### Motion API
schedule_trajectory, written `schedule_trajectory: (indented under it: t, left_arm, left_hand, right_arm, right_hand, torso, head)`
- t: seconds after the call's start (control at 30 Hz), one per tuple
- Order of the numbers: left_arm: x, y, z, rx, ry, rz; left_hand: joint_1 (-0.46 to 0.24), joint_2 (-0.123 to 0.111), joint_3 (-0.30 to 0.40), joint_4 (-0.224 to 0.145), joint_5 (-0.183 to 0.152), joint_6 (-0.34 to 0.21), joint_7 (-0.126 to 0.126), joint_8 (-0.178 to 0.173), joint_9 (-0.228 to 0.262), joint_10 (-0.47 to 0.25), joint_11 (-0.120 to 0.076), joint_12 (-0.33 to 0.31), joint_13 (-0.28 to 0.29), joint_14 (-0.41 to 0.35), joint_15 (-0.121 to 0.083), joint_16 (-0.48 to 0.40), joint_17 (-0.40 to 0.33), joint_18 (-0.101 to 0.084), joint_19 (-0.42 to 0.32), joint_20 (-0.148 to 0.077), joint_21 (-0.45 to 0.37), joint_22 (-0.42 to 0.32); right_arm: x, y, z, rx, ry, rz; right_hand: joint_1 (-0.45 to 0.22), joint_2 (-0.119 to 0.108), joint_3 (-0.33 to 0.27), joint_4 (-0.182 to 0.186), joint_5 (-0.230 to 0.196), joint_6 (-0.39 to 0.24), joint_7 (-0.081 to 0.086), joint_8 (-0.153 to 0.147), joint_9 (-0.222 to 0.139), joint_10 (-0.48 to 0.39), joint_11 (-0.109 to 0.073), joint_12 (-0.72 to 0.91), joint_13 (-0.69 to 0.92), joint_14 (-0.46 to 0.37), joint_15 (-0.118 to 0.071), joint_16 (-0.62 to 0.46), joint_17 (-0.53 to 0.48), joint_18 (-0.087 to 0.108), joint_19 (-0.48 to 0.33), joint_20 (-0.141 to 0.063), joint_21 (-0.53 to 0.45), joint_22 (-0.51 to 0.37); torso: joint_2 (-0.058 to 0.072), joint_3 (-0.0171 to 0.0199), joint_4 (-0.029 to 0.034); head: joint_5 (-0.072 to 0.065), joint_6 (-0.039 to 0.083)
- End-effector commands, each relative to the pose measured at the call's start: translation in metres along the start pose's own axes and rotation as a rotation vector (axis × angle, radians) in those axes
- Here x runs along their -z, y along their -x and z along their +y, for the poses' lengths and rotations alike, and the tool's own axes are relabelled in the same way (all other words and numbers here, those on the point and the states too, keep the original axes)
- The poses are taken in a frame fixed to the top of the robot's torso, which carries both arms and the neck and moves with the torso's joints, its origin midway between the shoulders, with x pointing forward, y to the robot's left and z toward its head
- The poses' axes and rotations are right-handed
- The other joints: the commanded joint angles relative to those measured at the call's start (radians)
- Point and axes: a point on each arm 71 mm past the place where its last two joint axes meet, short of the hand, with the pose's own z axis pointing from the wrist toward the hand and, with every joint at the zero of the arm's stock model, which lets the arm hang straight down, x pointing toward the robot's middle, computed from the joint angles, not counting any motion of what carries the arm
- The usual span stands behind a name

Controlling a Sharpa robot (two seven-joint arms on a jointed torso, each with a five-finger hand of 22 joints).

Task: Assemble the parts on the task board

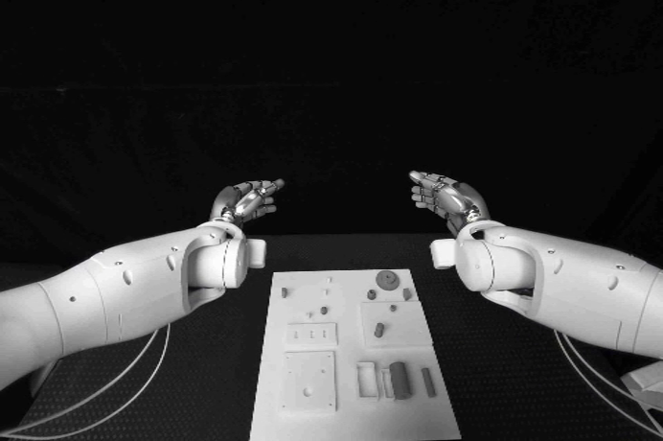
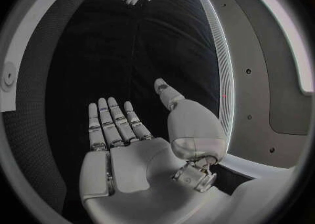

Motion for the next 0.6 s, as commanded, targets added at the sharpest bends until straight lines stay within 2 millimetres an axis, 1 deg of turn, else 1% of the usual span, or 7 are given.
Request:
schedule_trajectory:
  t: [0.03,0.27,0.43,0.47,0.5,0.53,0.6]
  left_arm:
    - [-0.014,0.000,-0.003,-0.017,0.104,0.108]
    - [-0.036,0.013,-0.019,-0.065,0.141,0.108]
    - [-0.040,0.015,-0.022,-0.074,0.148,0.108]
    - [-0.028,0.013,-0.011,-0.084,0.149,0.148]
    - [-0.028,0.014,-0.011,-0.084,0.148,0.146]
    - [-0.026,0.016,-0.010,-0.084,0.143,0.150]
    - [-0.024,0.017,-0.009,-0.084,0.141,0.157]
  left_hand:
    - [0.030,-0.003,0.015,-0.002,0.005,0.017,0.020,0.010,0.014,0.022,0.003,0.007,0.002,0.017,0.004,0.009,0.013,-0.008,0.019,0.002,0.004,0.015]
    - [0.031,0.001,0.014,0.000,0.005,0.021,0.023,0.013,0.016,0.028,0.006,0.009,0.003,0.026,0.004,0.015,0.016,-0.008,0.023,0.000,0.007,0.016]
    - [0.040,0.008,0.016,-0.003,0.006,0.057,0.036,0.034,0.024,0.079,0.020,0.032,0.013,0.077,0.005,0.045,0.029,0.000,0.065,-0.017,0.029,0.026]
    - [0.044,0.009,0.017,-0.005,0.006,0.074,0.040,0.042,0.027,0.103,0.023,0.043,0.018,0.097,0.002,0.056,0.033,0.004,0.082,-0.021,0.037,0.030]
    - [0.047,0.010,0.018,-0.008,0.006,0.084,0.041,0.047,0.029,0.114,0.025,0.048,0.020,0.114,-0.001,0.065,0.037,0.006,0.091,-0.023,0.041,0.032]
    - [0.063,0.012,0.021,-0.019,0.006,0.119,0.049,0.064,0.034,0.173,0.030,0.077,0.031,0.192,-0.003,0.106,0.055,0.023,0.135,-0.030,0.065,0.043]
    - [0.094,0.017,0.030,-0.042,0.007,0.163,0.054,0.082,0.038,0.244,0.027,0.113,0.046,0.262,-0.020,0.143,0.073,0.041,0.182,-0.043,0.092,0.058]
  right_arm:
    - [-0.010,-0.003,0.001,0.016,-0.084,0.199]
    - [-0.027,0.012,0.012,0.061,-0.129,0.260]
    - [-0.031,0.016,0.015,0.073,-0.139,0.273]
    - [-0.036,0.028,0.010,0.441,-0.046,0.270]
    - [-0.036,0.029,0.009,0.465,-0.044,0.270]
    - [-0.036,0.029,0.007,0.525,-0.033,0.278]
    - [-0.036,0.028,0.003,0.613,-0.018,0.290]
  right_hand:
    - [0.046,0.001,0.019,-0.017,0.006,0.025,0.113,0.019,0.022,0.033,0.006,0.010,0.004,0.028,0.005,0.019,0.017,0.028,0.037,0.006,0.007,0.075]
    - [0.085,-0.003,0.024,-0.072,0.006,0.063,0.107,0.049,0.042,0.073,0.001,0.026,0.009,0.085,0.005,0.052,0.031,0.046,0.079,0.003,0.009,0.072]
    - [0.136,-0.018,0.043,-0.107,0.007,0.139,0.101,0.091,0.054,0.153,-0.003,0.060,0.020,0.164,0.007,0.090,0.046,0.077,0.158,-0.005,0.024,0.067]
    - [0.151,-0.023,0.047,-0.108,0.007,0.157,0.098,0.100,0.056,0.173,-0.007,0.069,0.023,0.180,0.002,0.097,0.048,0.083,0.173,-0.006,0.027,0.066]
    - [0.158,-0.026,0.048,-0.107,0.006,0.169,0.095,0.105,0.056,0.183,-0.009,0.072,0.023,0.192,-0.002,0.101,0.050,0.088,0.187,-0.006,0.028,0.064]
    - [0.181,-0.034,0.052,-0.109,0.007,0.208,0.089,0.122,0.060,0.227,-0.017,0.090,0.030,0.235,-0.016,0.122,0.060,0.102,0.225,-0.009,0.036,0.062]
    - [0.211,-0.040,0.058,-0.110,0.007,0.246,0.081,0.138,0.064,0.268,-0.031,0.105,0.035,0.278,-0.033,0.141,0.070,0.117,0.266,-0.012,0.046,0.060]
  torso:
    - [0.000,-0.0003,0.0001]
    - [0.000,-0.0003,0.0001]
    - [0.000,-0.0003,0.0001]
    - [0.000,0.0009,-0.0021]
    - [0.000,0.0006,-0.0021]
    - [0.000,-0.0003,-0.0018]
    - [0.001,-0.0010,-0.0025]
  head:
    - [0.000,-0.001]
    - [0.000,-0.001]
    - [0.000,-0.001]
    - [0.012,0.023]
    - [0.012,0.024]
    - [0.011,0.027]
    - [0.012,0.031]
